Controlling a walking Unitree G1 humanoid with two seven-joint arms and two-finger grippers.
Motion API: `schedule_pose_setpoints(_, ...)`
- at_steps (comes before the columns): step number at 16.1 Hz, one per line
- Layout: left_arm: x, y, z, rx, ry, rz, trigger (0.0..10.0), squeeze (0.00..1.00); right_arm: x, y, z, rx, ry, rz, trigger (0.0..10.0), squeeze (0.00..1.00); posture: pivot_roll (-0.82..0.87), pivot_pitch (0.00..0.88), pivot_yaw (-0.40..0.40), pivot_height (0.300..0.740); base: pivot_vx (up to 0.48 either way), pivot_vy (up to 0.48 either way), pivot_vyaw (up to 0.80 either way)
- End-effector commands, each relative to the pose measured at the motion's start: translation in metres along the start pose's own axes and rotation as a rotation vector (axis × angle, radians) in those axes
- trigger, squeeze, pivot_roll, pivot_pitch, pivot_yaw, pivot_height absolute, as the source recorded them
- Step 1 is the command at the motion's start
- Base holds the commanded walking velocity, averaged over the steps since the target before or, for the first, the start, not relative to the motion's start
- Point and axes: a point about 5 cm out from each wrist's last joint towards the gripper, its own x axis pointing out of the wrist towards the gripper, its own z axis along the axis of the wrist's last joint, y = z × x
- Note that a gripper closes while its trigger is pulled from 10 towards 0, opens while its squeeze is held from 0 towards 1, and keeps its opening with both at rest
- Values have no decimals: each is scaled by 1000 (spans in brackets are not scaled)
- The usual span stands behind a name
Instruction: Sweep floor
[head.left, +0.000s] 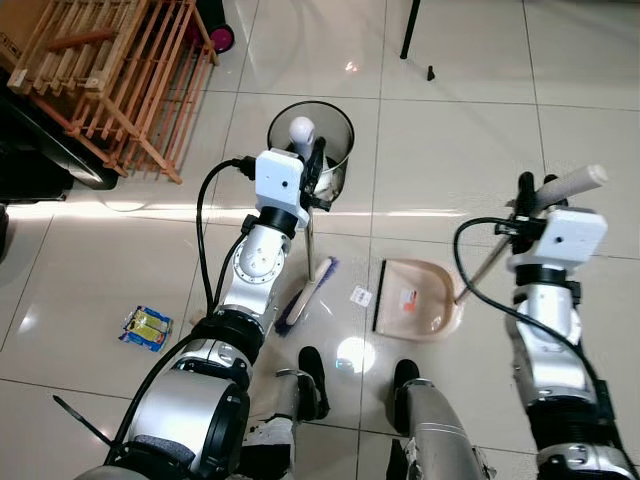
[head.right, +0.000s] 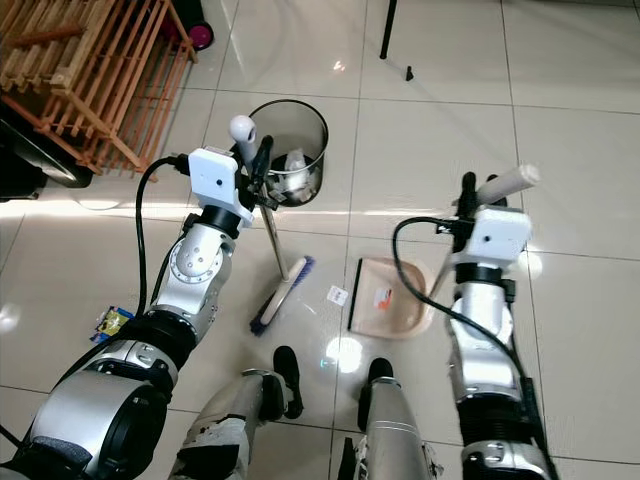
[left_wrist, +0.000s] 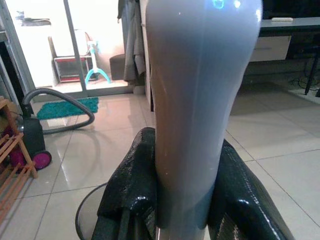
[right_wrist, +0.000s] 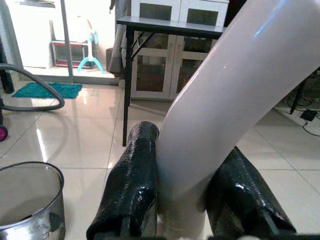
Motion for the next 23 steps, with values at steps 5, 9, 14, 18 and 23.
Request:
schedule_pose_setpoints(5,-11,3,-10,4,45,-6,10000,0,-6,5,-6,-18,-11,4,10000,0,55,345,125,740,0,0,0)
schedule_pose_setpoints(9,-9,-1,-10,-3,46,-15,10000,0,-10,13,-13,-69,-4,26,10000,0,66,338,136,740,0,0,0)
schedule_pose_setpoints(14,-7,-2,-9,-9,45,-20,10000,0,-11,11,-15,-89,-16,21,10000,0,67,336,136,740,0,0,0)
schedule_pose_setpoints(18,0,-5,-9,-175,67,73,10000,0,-19,13,-25,-115,26,11,10000,0,61,338,144,740,0,0,0)
schedule_pose_setpoints(23,7,-1,-7,-362,53,167,10000,0,-26,20,-20,-129,4,16,10000,0,-23,348,153,740,0,0,0)
